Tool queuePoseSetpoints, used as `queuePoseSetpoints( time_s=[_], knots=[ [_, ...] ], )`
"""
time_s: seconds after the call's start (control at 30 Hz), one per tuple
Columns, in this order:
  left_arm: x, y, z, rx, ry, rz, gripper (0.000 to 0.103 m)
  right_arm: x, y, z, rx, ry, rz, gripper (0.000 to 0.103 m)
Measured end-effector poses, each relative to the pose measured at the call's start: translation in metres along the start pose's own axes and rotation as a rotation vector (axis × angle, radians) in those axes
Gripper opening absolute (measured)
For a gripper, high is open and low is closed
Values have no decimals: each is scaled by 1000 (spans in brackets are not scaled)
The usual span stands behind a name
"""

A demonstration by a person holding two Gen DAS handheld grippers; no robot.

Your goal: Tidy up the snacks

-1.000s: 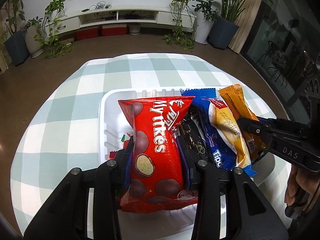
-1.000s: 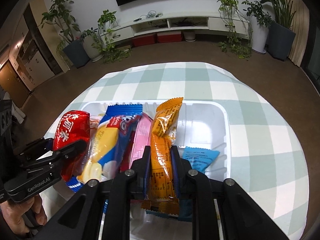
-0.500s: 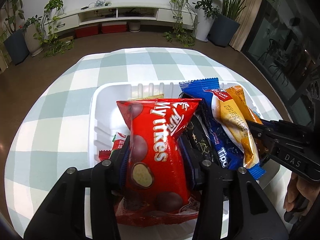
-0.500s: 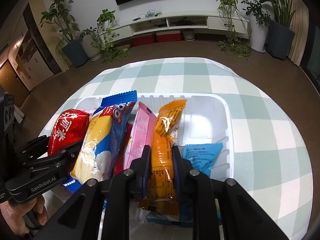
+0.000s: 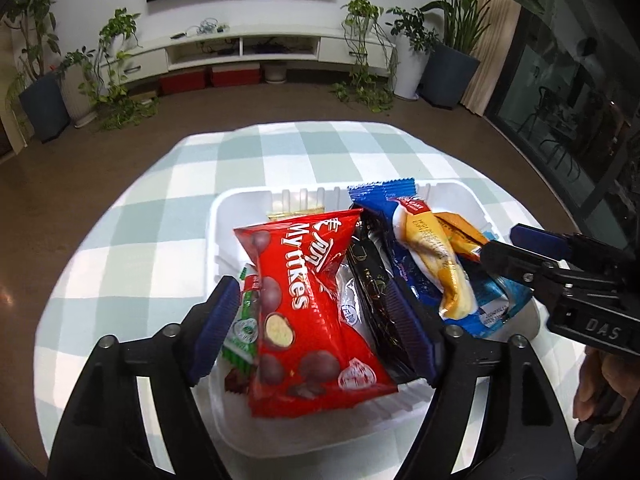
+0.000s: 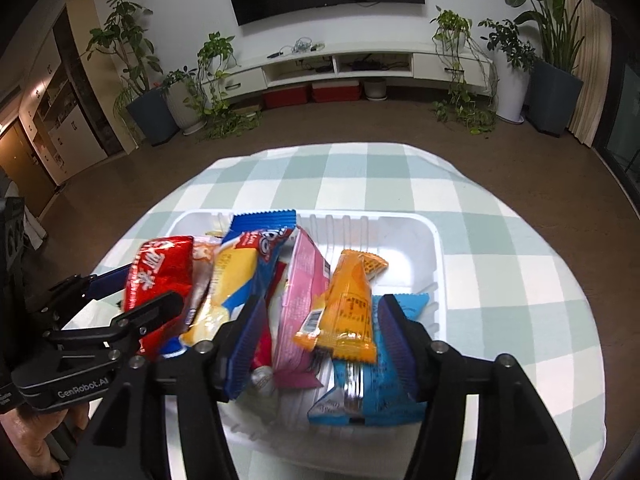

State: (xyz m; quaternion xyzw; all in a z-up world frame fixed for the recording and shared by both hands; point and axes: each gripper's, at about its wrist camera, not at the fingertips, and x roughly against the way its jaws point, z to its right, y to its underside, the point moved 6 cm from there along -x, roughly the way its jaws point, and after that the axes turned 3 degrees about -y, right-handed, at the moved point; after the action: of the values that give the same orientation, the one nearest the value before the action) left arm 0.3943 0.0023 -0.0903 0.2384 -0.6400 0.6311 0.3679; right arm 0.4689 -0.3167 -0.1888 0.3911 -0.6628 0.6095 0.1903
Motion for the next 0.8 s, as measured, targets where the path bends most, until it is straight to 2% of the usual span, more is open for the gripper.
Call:
queuePoseSetpoints(
  time_s=[0.03, 0.1, 0.13, 0.17, 0.33, 0.4, 0.43, 0.5, 0.57, 0.6, 0.7, 0.8],
  knots=[
    [7, 1, 0, -7, -12, 17, 76, 6, 1, -1, 0, -1, 9, 64],
    [23, 3, -1, -13, -37, 53, 86, 21, 4, -2, -5, -7, 33, 68],
    [33, 4, -2, -13, -51, 79, 96, 32, 7, -2, -10, -9, 54, 72],
    [45, 6, -2, -13, -62, 110, 98, 42, 10, -2, -12, -11, 74, 77],
    [114, 24, 4, -34, -147, 278, 100, 100, 30, -8, 8, -21, 212, 92],
    [147, 33, 8, -40, -209, 334, 100, 128, 38, -11, 9, -34, 293, 100],
    [165, 39, 9, -36, -264, 366, 100, 147, 42, -14, 11, -42, 348, 103],
    [198, 52, 14, -20, -375, 417, 103, 179, 49, -20, 24, -55, 433, 103],
    [226, 67, 21, -13, -459, 465, 103, 203, 55, -27, 39, -51, 479, 103],
    [236, 73, 24, -4, -455, 470, 103, 219, 59, -32, 53, -51, 517, 103],
    [259, 95, 32, 35, -345, 440, 103, 260, 71, -43, 87, -10, 615, 103],
    [282, 117, 34, 88, -313, 406, 103, 294, 85, -49, 84, -16, 674, 103]
  ],
)
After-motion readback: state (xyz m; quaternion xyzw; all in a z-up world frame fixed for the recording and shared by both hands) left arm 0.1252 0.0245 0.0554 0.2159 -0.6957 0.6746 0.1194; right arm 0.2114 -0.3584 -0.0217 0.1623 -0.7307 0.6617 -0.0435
